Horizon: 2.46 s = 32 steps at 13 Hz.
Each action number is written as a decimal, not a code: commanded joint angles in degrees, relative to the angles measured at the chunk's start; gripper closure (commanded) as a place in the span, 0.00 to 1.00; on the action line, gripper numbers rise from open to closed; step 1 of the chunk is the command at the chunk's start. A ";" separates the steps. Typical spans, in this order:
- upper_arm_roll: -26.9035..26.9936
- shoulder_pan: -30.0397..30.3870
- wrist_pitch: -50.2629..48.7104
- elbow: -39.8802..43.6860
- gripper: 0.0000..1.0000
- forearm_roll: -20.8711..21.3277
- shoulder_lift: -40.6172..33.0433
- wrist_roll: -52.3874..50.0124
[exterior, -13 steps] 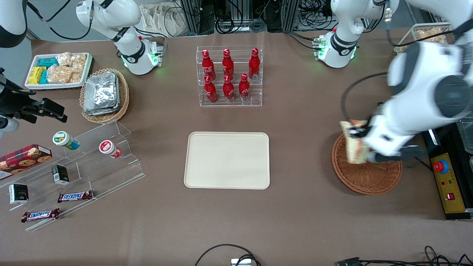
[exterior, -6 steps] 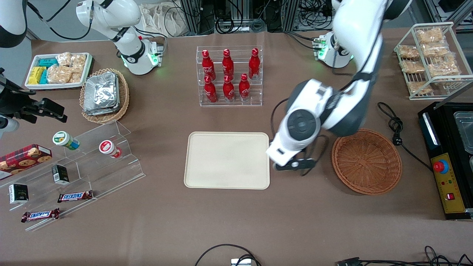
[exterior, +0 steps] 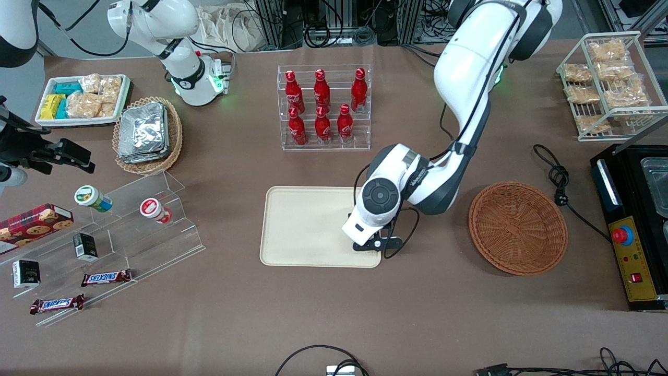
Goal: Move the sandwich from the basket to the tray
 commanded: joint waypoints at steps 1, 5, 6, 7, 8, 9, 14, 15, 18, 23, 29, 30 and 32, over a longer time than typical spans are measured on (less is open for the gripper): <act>0.36 -0.73 3.61 -0.69 1.00 -0.18 1.07 0.33; 0.36 -1.09 5.48 -1.85 0.01 -0.18 0.54 -0.01; 0.36 -1.26 5.21 -1.85 0.00 -0.09 0.10 -0.19; 0.36 -1.35 5.12 -1.85 0.00 -0.27 -0.60 -0.54; 0.36 -1.35 4.34 -2.02 0.00 -0.36 -1.47 -0.54; 0.36 -1.18 1.55 -2.02 0.00 -0.36 -2.79 -0.28; 0.54 2.25 -9.66 -14.53 0.00 -0.36 -19.54 0.69; 0.54 3.21 -7.82 -21.20 0.00 -0.36 -24.90 1.65; 0.98 3.92 -3.06 -36.79 0.00 -0.27 -38.09 5.42; 0.98 19.01 -12.78 -33.34 0.00 -0.36 -44.02 16.16; 0.98 28.17 -22.39 -16.28 0.00 -2.01 -39.64 16.51; 0.98 29.75 -22.56 -14.44 0.00 -4.81 -38.15 16.33; 0.98 30.99 -22.57 -13.71 0.00 -6.60 -37.52 16.16</act>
